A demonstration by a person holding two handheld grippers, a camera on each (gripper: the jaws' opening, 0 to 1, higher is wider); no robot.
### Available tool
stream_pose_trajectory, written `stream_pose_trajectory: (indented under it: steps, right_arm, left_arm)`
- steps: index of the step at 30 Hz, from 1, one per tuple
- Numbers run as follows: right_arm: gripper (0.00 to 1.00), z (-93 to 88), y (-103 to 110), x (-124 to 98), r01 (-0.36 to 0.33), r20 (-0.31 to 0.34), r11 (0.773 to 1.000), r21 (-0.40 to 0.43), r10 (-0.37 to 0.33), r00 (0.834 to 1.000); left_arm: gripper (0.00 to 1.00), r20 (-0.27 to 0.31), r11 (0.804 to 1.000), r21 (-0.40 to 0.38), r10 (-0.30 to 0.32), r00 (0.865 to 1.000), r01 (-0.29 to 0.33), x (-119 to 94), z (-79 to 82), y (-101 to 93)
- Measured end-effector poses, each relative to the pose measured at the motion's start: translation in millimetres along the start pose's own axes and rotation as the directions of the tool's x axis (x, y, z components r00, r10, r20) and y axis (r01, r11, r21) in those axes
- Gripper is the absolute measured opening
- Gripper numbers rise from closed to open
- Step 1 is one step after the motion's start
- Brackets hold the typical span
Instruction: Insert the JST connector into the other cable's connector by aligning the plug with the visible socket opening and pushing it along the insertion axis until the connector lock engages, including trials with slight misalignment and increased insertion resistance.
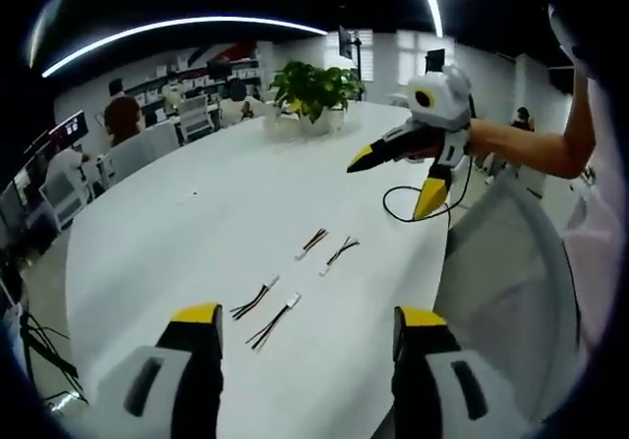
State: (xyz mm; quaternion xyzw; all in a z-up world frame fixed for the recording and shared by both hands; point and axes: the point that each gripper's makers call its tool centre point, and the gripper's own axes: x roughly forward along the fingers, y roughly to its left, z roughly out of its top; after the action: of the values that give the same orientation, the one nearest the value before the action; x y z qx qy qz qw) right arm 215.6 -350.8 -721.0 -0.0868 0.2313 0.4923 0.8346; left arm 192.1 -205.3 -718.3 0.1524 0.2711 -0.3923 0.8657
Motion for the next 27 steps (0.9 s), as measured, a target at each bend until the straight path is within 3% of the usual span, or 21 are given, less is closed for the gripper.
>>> stream_pose_trajectory:
  steps: [3, 7, 9, 14, 16, 22, 27]
  right_arm:
    - [0.77, 1.5, -13, -2, 0.028, -0.004, 0.999, -0.017, -0.028, 1.000]
    - [0.68, 2.4, -21, -7, 0.027, -0.003, 0.999, -0.031, -0.027, 1.000]
    - [0.66, 2.2, -19, -8, 0.023, -0.007, 0.999, -0.030, -0.024, 1.000]
    - [0.65, -1.2, -14, -5, -0.009, -0.010, 0.999, -0.031, 0.009, 1.000]
    - [0.62, -3.8, -14, -2, -0.019, -0.026, 0.999, -0.040, 0.018, 1.000]
    - [0.55, -4.4, -10, 11, -0.045, -0.053, 0.998, -0.047, 0.042, 0.998]
    - [0.56, -0.6, -11, 23, -0.054, -0.023, 0.998, -0.038, 0.053, 0.998]
  left_arm:
    - [0.57, 0.015, 1.000, -0.002, -0.011, 1.000, 0.011, 4, 1.4, 3.0]
    - [0.57, 0.028, 1.000, 0.009, -0.014, 0.999, 0.014, 5, 3.0, 4.9]
    - [0.57, 0.035, 1.000, 0.000, -0.012, 0.999, 0.012, 7, 2.5, 6.6]
    - [0.54, -0.019, 1.000, 0.017, 0.000, 1.000, 0.001, 16, -15.7, 6.8]
    - [0.54, -0.004, 1.000, -0.013, -0.004, 1.000, 0.004, 18, -16.8, 6.2]
    - [0.55, 0.002, 1.000, 0.007, -0.011, 1.000, 0.011, 18, -16.2, 10.0]
    - [0.55, -0.006, 0.999, 0.037, 0.007, 1.000, -0.007, 17, -15.7, 17.2]
